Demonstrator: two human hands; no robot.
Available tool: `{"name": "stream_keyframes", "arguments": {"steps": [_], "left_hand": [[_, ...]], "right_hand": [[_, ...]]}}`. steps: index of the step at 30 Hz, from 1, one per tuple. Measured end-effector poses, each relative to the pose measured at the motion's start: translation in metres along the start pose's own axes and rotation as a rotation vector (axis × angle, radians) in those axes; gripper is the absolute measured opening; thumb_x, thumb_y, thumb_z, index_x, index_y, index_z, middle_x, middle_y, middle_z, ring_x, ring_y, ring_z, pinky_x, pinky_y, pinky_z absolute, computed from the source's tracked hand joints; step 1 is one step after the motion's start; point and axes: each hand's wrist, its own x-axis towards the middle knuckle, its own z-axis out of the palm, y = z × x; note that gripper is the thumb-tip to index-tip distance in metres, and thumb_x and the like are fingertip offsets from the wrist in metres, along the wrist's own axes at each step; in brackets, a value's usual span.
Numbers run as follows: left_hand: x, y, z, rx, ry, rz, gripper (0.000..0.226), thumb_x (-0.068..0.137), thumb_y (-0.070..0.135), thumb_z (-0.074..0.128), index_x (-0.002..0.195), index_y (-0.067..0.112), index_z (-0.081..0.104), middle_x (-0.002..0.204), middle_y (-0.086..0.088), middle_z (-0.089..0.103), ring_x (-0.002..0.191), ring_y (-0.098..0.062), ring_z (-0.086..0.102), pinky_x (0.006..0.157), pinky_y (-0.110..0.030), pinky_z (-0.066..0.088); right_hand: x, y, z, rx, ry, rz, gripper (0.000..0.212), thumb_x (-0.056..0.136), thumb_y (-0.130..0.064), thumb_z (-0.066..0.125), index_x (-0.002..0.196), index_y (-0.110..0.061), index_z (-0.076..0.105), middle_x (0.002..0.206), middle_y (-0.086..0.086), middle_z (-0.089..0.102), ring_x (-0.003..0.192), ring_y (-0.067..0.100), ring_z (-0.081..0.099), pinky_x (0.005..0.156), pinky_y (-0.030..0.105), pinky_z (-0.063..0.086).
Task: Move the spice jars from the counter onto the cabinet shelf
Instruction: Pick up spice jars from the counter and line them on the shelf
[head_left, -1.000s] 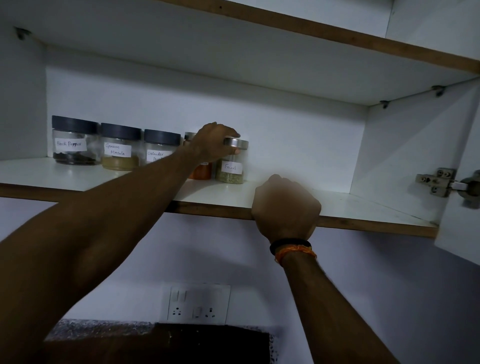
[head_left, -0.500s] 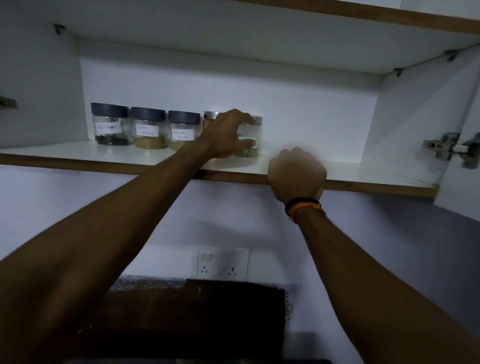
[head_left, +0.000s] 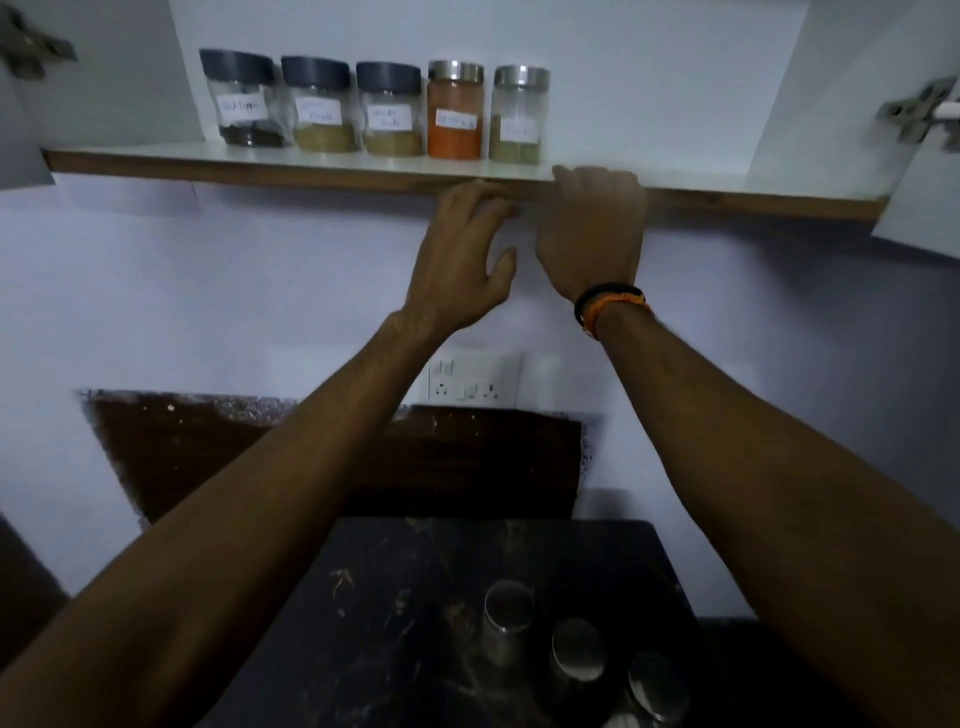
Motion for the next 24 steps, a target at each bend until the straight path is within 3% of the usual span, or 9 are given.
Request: {"name": "stream_keyframes", "arguments": {"steps": [3, 5, 9, 15, 18, 24], "left_hand": [[-0.046, 0.002, 0.022, -0.036, -0.074, -0.06, 0.039, 0.084, 0.009, 0.067, 0.121, -0.002, 0.065, 0.129, -0.023, 0.059, 0.125, -0.039, 0.049, 0.104, -0.039, 0.04], [-0.081, 0.003, 0.038, -0.093, -0.208, -0.118, 0.039, 0.085, 0.009, 0.068, 0.123, -0.001, 0.064, 0.128, -0.022, 0.059, 0.124, -0.038, 0.049, 0.101, -0.037, 0.04], [-0.15, 0.001, 0.064, -0.171, -0.528, -0.276, 0.035, 0.085, 0.012, 0.069, 0.119, 0.003, 0.066, 0.12, -0.018, 0.064, 0.117, -0.032, 0.055, 0.104, -0.04, 0.039], [-0.258, 0.007, 0.087, -0.247, -0.9, -0.491, 0.032, 0.087, 0.015, 0.07, 0.118, 0.011, 0.064, 0.115, -0.006, 0.064, 0.105, -0.02, 0.061, 0.086, -0.025, 0.043], [-0.305, 0.015, 0.094, -0.325, -1.007, -0.576, 0.03, 0.089, 0.015, 0.068, 0.118, 0.012, 0.062, 0.116, -0.003, 0.062, 0.106, -0.017, 0.06, 0.086, -0.028, 0.046], [-0.367, 0.031, 0.104, -0.383, -1.106, -0.765, 0.018, 0.092, 0.011, 0.063, 0.11, 0.011, 0.063, 0.105, -0.002, 0.063, 0.097, -0.016, 0.06, 0.081, -0.026, 0.044]], "right_hand": [[-0.032, -0.003, -0.004, 0.065, 0.021, 0.033, 0.062, 0.081, -0.018, 0.048, 0.142, -0.017, 0.052, 0.144, 0.011, 0.05, 0.131, 0.031, 0.045, 0.105, 0.041, 0.036], [-0.067, -0.002, -0.001, 0.092, -0.015, 0.063, 0.061, 0.079, -0.015, 0.051, 0.14, -0.017, 0.054, 0.141, 0.012, 0.051, 0.126, 0.03, 0.048, 0.098, 0.038, 0.038], [-0.151, 0.006, 0.015, 0.15, -0.351, 0.154, 0.051, 0.078, -0.01, 0.055, 0.128, -0.013, 0.062, 0.126, 0.014, 0.056, 0.116, 0.034, 0.051, 0.095, 0.042, 0.04], [-0.288, 0.009, 0.033, 0.179, -0.798, 0.339, 0.033, 0.081, -0.01, 0.059, 0.112, -0.011, 0.07, 0.117, 0.014, 0.061, 0.109, 0.035, 0.055, 0.097, 0.045, 0.045], [-0.34, 0.007, 0.036, 0.158, -0.957, 0.347, 0.024, 0.086, -0.017, 0.06, 0.109, -0.014, 0.068, 0.113, 0.011, 0.06, 0.107, 0.033, 0.055, 0.094, 0.047, 0.048], [-0.393, 0.007, 0.044, 0.194, -1.191, 0.455, 0.039, 0.088, -0.023, 0.065, 0.127, -0.018, 0.06, 0.13, 0.009, 0.053, 0.119, 0.027, 0.052, 0.104, 0.044, 0.046]]}}
